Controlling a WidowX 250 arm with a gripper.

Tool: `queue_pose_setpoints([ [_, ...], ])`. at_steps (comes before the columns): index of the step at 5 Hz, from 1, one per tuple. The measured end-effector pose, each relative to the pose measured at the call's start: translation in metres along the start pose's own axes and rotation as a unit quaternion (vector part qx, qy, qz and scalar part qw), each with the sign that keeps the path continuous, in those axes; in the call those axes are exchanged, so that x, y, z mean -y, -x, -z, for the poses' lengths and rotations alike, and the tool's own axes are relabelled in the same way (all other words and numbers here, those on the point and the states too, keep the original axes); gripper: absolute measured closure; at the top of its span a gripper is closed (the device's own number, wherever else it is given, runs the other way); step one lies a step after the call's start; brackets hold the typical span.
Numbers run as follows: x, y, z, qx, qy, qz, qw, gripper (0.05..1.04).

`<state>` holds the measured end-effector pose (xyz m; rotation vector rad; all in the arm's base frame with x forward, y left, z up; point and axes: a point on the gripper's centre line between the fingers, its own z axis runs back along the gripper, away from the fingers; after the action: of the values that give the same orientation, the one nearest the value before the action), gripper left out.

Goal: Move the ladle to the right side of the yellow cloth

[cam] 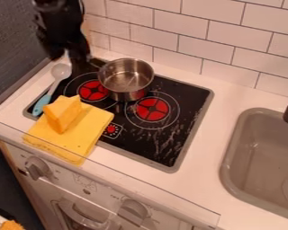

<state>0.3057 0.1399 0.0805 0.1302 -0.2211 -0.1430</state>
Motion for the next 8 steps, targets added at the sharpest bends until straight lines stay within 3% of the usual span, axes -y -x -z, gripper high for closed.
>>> queue_pose_setpoints([
  [1,-0.023,0.019,0.033,-0.032,-0.013,-0.064,0.9973,0.082],
  [2,-0.039,0.027,0.054,-0.043,-0.009,-0.108,0.9932,0.082],
  [4,-0.060,0.039,0.065,-0.044,0.008,-0.146,0.9883,0.082],
  [5,-0.065,0.045,0.074,-0.053,0.017,-0.162,0.9853,0.146],
  [7,-0.059,0.038,0.078,-0.066,0.015,-0.134,0.9887,0.673],
  [8,-0.051,0.035,0.077,-0.071,0.013,-0.116,0.9906,0.888],
])
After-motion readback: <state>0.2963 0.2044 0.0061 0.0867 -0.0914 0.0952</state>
